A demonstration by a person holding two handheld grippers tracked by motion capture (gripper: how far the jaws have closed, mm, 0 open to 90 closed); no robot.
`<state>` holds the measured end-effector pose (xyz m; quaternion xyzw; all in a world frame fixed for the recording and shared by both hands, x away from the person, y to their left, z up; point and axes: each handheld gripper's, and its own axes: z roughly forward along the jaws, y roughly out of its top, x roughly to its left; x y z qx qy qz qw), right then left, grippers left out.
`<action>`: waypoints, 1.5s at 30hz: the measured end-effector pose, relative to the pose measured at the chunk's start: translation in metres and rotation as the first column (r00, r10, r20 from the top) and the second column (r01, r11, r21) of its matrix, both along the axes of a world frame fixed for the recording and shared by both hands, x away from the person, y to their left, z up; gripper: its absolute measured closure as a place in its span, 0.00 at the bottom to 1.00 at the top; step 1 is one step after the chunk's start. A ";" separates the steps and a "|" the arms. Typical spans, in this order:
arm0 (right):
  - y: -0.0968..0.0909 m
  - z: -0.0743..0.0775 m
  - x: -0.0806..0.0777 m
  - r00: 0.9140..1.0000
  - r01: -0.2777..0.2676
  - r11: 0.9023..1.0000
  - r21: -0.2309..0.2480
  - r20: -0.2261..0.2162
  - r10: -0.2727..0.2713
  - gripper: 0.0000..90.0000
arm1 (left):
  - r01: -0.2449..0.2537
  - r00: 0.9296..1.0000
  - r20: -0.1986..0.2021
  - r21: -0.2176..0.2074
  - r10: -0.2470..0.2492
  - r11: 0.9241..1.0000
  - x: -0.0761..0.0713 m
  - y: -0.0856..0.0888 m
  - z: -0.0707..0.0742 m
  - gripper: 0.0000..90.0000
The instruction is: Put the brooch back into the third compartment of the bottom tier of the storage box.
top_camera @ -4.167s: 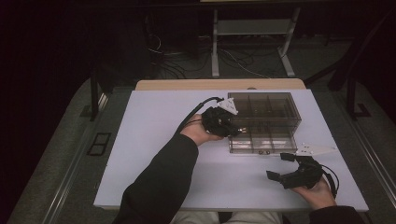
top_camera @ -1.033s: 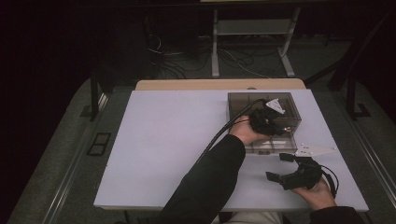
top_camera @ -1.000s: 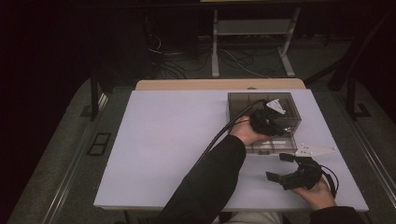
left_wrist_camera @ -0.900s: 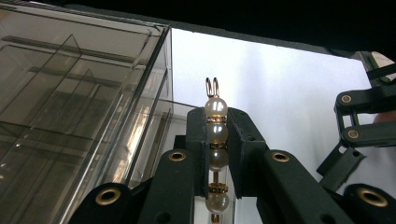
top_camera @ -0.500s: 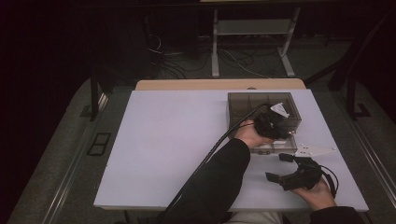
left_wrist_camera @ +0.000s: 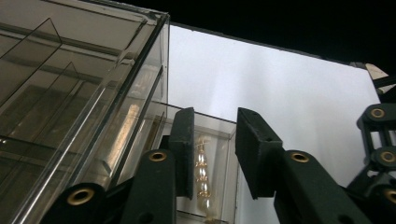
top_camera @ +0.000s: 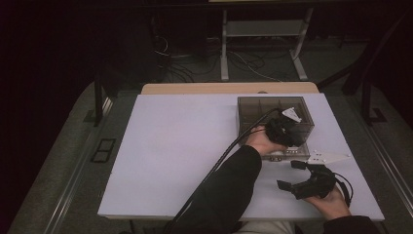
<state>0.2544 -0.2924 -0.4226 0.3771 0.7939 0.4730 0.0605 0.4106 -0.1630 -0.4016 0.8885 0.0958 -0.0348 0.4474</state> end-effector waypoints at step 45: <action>-0.001 0.000 0.000 1.000 0.010 1.000 -0.002 -0.002 -0.010 0.00 | 0.036 0.999 -0.031 0.011 -0.035 0.999 -0.026 0.061 0.040 0.13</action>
